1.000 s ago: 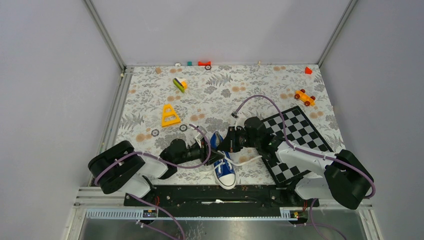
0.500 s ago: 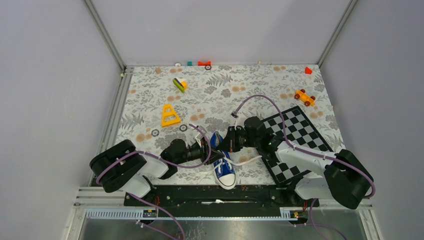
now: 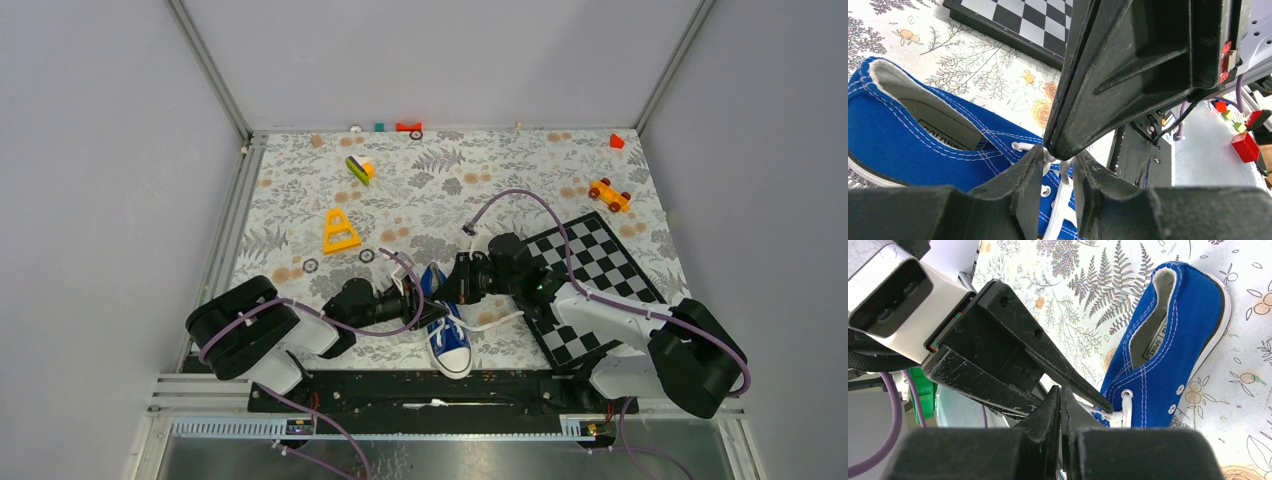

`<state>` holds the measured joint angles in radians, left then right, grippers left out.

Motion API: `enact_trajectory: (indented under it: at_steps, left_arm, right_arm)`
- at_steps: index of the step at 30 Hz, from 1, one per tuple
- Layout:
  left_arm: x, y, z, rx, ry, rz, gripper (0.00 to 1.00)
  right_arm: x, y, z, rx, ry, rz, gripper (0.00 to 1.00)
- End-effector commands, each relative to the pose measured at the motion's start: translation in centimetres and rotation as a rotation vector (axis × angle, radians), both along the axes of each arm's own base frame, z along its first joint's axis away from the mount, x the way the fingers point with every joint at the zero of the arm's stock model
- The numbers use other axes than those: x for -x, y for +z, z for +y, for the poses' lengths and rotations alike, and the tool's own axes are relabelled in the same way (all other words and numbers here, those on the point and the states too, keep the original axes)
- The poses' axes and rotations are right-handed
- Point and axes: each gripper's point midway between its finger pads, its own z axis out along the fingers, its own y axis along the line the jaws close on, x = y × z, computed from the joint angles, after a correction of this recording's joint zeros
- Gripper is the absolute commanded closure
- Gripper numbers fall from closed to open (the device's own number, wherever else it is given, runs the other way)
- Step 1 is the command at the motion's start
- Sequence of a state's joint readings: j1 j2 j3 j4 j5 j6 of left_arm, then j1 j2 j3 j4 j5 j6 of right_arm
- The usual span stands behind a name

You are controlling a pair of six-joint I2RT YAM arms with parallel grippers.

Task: Tie the shoes
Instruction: Adjust the shoelace on the shoelace.

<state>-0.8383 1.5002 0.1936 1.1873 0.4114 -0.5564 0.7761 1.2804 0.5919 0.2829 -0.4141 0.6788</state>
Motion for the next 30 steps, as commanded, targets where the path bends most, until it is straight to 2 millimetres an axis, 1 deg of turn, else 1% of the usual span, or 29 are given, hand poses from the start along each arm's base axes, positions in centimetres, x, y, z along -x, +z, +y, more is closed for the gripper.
enact_trajectory:
  at_steps: [1,3,8,12,23,30]
  left_arm:
    - [0.0,1.8,-0.5,0.066,-0.014,-0.053,0.7]
    - [0.0,1.8,-0.5,0.068,-0.012,-0.054,0.73]
    - [0.0,1.9,-0.5,0.08,-0.013,-0.053,0.9]
    - [0.1,1.9,-0.5,0.085,-0.015,-0.051,1.0]
    - [0.4,1.5,-0.7,0.087,-0.031,-0.035,1.0]
    - [0.6,1.4,-1.0,0.09,-0.053,-0.023,1.0]
  right_arm:
    - [-0.7,2.5,1.1,-0.068,0.013,-0.047,1.0]
    - [-0.8,2.6,1.1,-0.069,0.009,-0.047,1.0]
    - [-0.8,2.6,1.0,-0.072,0.002,-0.043,1.0]
    - [-1.0,2.3,0.6,-0.069,-0.032,-0.045,1.0]
    - [-2.0,1.6,-2.0,-0.063,-0.203,-0.074,1.0]
    - [-2.4,2.0,-2.5,-0.086,-0.255,-0.09,1.0]
